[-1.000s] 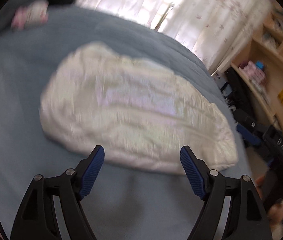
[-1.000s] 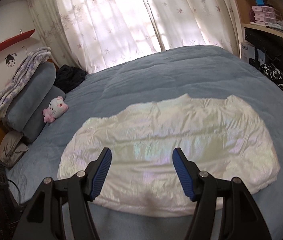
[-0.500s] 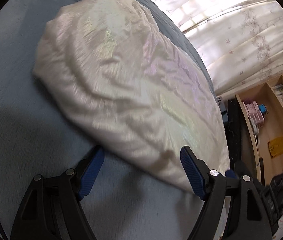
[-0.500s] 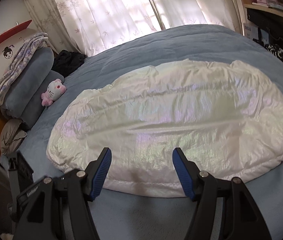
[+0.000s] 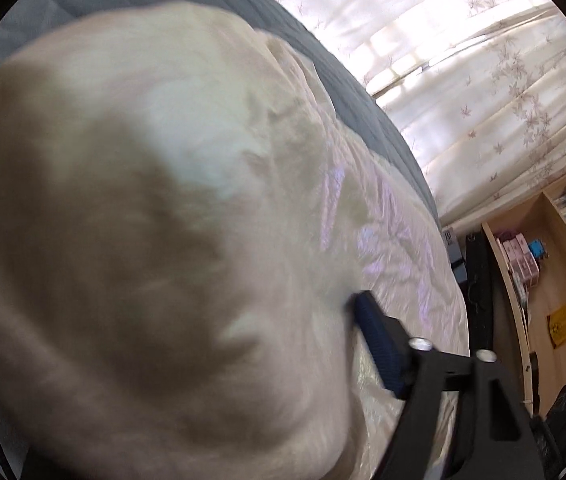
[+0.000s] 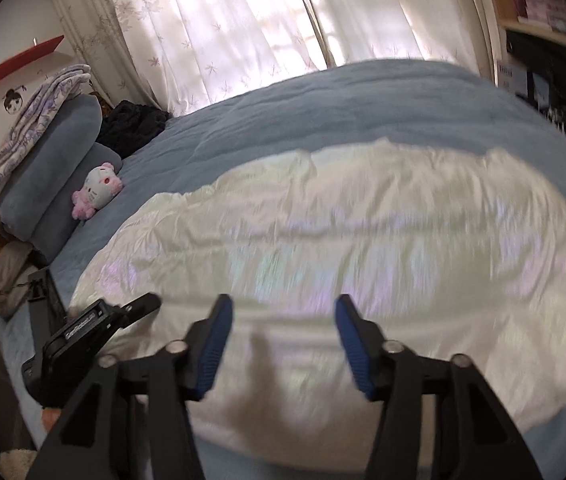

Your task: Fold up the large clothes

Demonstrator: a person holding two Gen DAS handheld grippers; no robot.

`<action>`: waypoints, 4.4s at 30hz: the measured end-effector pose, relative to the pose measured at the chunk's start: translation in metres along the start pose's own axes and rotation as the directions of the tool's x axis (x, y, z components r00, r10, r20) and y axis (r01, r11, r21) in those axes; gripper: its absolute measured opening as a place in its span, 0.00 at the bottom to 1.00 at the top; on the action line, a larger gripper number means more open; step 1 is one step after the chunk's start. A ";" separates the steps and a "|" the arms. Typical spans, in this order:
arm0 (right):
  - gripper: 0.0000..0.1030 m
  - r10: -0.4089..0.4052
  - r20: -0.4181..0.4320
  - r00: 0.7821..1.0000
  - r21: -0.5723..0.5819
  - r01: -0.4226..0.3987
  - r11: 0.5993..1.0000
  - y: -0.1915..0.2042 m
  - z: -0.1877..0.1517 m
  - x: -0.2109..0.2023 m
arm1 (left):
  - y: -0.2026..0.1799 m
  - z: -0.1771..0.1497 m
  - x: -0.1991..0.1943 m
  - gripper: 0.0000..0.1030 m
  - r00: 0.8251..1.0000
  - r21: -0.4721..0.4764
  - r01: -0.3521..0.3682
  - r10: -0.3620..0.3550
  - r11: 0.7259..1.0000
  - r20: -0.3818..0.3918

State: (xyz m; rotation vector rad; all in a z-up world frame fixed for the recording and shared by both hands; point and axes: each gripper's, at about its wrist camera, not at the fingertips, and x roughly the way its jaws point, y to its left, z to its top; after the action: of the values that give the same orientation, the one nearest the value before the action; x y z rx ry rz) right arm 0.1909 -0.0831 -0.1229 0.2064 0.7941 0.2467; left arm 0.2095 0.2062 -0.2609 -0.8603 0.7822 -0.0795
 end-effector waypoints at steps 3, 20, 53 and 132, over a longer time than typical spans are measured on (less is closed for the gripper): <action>0.24 -0.052 0.042 0.998 -0.035 0.054 0.998 0.007 0.021 0.012 | -0.011 0.004 -0.004 0.42 0.999 0.046 -0.003 0.001 0.999 0.033; 0.18 -0.229 -0.029 0.973 -0.150 0.222 0.963 0.013 0.016 0.131 | -0.113 -0.018 -0.035 0.24 0.969 0.432 -0.124 0.015 0.894 0.248; 0.18 -0.130 -0.058 0.990 0.025 0.132 0.991 -0.037 0.077 0.188 | -0.092 -0.008 -0.036 0.42 0.986 0.394 -0.124 0.067 0.911 0.155; 0.73 -0.122 0.121 0.985 0.289 0.083 0.954 -0.208 0.100 -0.135 | -0.327 -0.056 0.003 0.89 0.984 0.872 0.056 0.122 0.487 -0.132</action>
State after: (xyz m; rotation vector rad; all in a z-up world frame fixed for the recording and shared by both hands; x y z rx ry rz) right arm 0.2012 -0.3295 -0.0203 0.4466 0.6987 0.0178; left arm 0.2532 -0.0497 -0.0544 0.1755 0.7870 -0.4962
